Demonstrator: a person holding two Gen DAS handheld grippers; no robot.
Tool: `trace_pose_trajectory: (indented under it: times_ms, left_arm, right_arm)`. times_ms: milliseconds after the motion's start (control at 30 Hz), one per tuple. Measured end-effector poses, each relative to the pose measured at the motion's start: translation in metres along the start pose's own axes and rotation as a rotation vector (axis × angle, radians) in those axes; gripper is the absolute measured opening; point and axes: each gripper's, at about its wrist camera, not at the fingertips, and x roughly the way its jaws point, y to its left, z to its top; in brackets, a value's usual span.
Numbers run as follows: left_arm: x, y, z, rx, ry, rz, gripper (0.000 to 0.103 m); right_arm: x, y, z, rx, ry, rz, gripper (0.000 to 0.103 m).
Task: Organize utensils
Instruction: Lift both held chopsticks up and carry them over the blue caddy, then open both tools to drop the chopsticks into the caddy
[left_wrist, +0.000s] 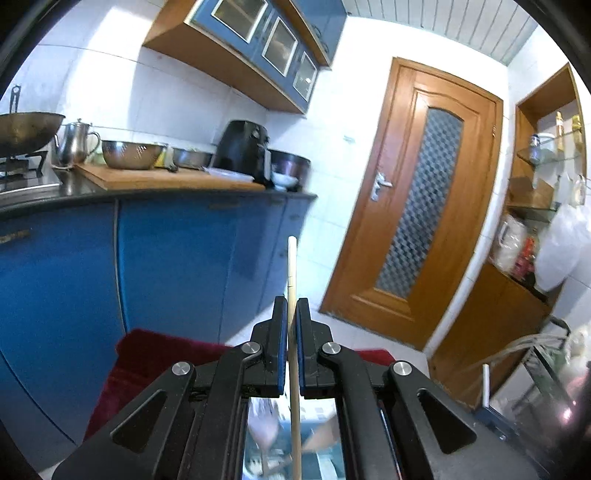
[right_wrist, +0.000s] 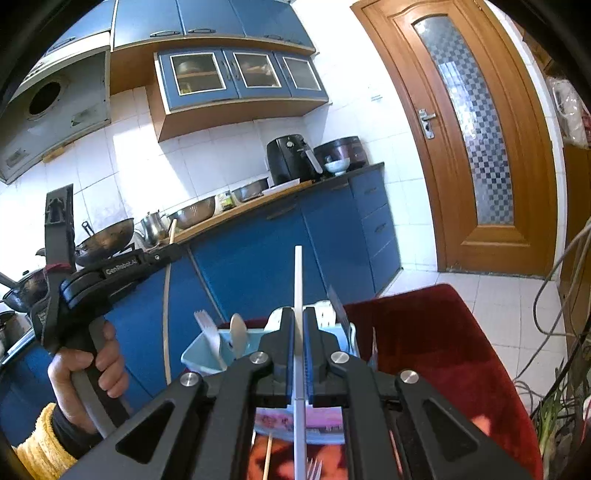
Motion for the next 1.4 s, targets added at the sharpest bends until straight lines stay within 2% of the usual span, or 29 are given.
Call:
trace_pose_trajectory:
  times_ms: [133,333,500,767,1133,1333,1400]
  left_arm:
    - [0.012,0.012,0.007,-0.039,-0.053,0.021,0.002]
    - [0.020,0.023,0.005,-0.038,-0.131,0.075,0.002]
    - [0.025,0.024,-0.010,-0.022,-0.152,0.098,0.002]
    - [0.028,0.021,-0.036,0.030,-0.185,0.124,0.002]
    - [0.022,0.006,-0.063,0.112,-0.253,0.158,0.002]
    - [0.021,0.001,-0.075,0.130,-0.227,0.156,0.002]
    - [0.020,-0.001,-0.077,0.132,-0.217,0.156,0.002]
  right_arm:
    - [0.009,0.003,0.008,-0.008,-0.043,-0.008,0.006]
    - [0.023,0.006,0.022,-0.014,-0.144,-0.021,0.006]
    - [0.041,0.008,0.025,-0.019,-0.221,-0.052,0.006]
    - [0.066,0.017,0.016,-0.079,-0.286,-0.130,0.006]
    - [0.075,0.021,-0.002,-0.156,-0.254,-0.127,0.006]
    - [0.072,0.018,-0.006,-0.153,-0.222,-0.119,0.007]
    - [0.069,0.017,-0.006,-0.143,-0.216,-0.107,0.014]
